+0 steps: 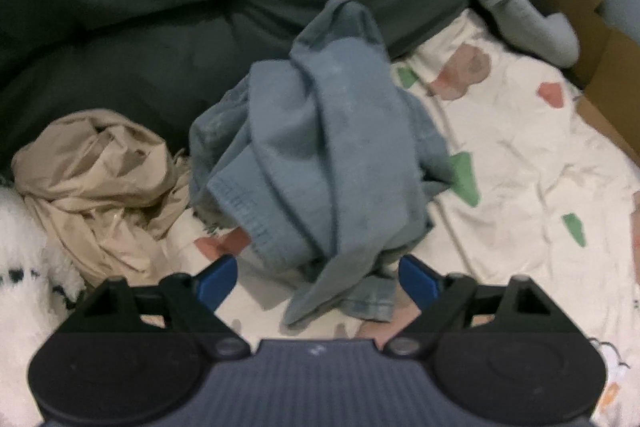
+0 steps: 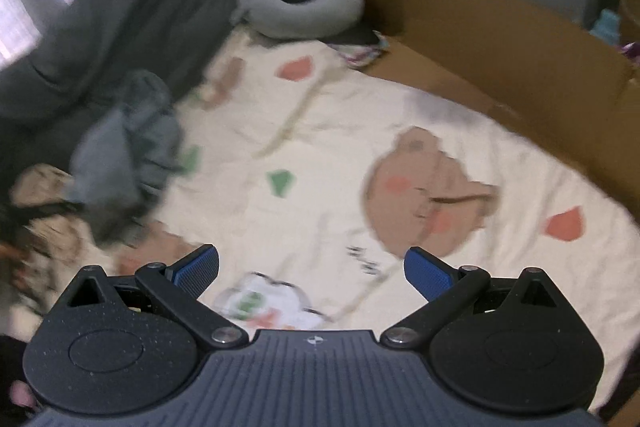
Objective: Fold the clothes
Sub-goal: 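Move both grippers toward the light-blue denim jeans on the clothes pile, then close the left gripper on the light-blue denim jeans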
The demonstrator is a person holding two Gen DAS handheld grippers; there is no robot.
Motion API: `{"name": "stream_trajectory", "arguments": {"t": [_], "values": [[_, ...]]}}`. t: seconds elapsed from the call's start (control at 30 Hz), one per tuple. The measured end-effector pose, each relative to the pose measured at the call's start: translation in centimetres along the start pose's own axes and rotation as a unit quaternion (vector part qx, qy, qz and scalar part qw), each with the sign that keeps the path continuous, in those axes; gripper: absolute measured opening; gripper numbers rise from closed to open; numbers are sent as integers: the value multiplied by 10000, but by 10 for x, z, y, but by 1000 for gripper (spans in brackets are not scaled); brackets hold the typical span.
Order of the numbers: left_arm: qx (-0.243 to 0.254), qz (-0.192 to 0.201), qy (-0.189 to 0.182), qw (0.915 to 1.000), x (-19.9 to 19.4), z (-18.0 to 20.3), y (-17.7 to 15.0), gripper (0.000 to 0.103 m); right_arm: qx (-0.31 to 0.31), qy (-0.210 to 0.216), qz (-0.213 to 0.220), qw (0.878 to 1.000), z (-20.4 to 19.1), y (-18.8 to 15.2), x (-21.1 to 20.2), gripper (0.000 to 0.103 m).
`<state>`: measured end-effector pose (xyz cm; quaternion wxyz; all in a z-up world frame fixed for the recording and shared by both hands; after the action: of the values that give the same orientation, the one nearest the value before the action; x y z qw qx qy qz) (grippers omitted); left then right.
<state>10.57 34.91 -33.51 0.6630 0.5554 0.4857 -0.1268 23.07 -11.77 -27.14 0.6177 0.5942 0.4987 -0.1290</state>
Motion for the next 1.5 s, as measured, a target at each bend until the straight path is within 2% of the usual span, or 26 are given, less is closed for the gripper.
{"name": "stream_trajectory", "arguments": {"t": [0.13,0.23,0.37,0.5,0.7,0.93,1.03,1.07,1.1,1.23,1.43,1.5], "values": [[-160,-47,97,9998,14,-13,-4,89,-79,-81,74,9999,8,-7,4,99],[-153,-94,186,9997,22,-19,-7,82,-129,152,141,9997,1,-11,9,99],[-216,-6,224,9995,21,-23,-7,82,34,542,95,9985,-5,-17,17,99],[-26,130,214,9997,21,-18,-9,82,118,783,87,9968,-4,-28,25,99],[-193,232,19,9995,30,-16,-15,81,298,701,-203,9969,11,-51,41,99],[213,695,-304,9969,29,11,3,79,289,590,-278,9975,18,-62,49,99],[316,680,-358,9965,37,18,18,70,259,605,-261,9975,18,-64,52,99],[285,685,-350,9966,38,19,22,62,265,617,-257,9974,19,-65,52,99],[235,698,-355,9967,37,18,27,59,270,631,-256,9973,19,-66,52,99],[67,812,-317,9962,20,15,34,59,278,642,-255,9972,22,-71,52,99],[838,1001,-367,9908,-1,26,43,61,381,587,-140,9974,29,-69,53,99],[824,968,-470,9908,3,26,50,62,420,614,-138,9971,32,-72,54,99]]}}
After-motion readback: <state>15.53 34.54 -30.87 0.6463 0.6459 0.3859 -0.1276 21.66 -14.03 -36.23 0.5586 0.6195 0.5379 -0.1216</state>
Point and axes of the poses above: each gripper's, at about its wrist camera, not at the fingertips, and x roughly the way its jaws point, z to its right, y to its top, the point moved 6 cm from there along x, roughly the way its jaws point, and after that the axes turned 4 degrees about z, right-handed, at the moved point
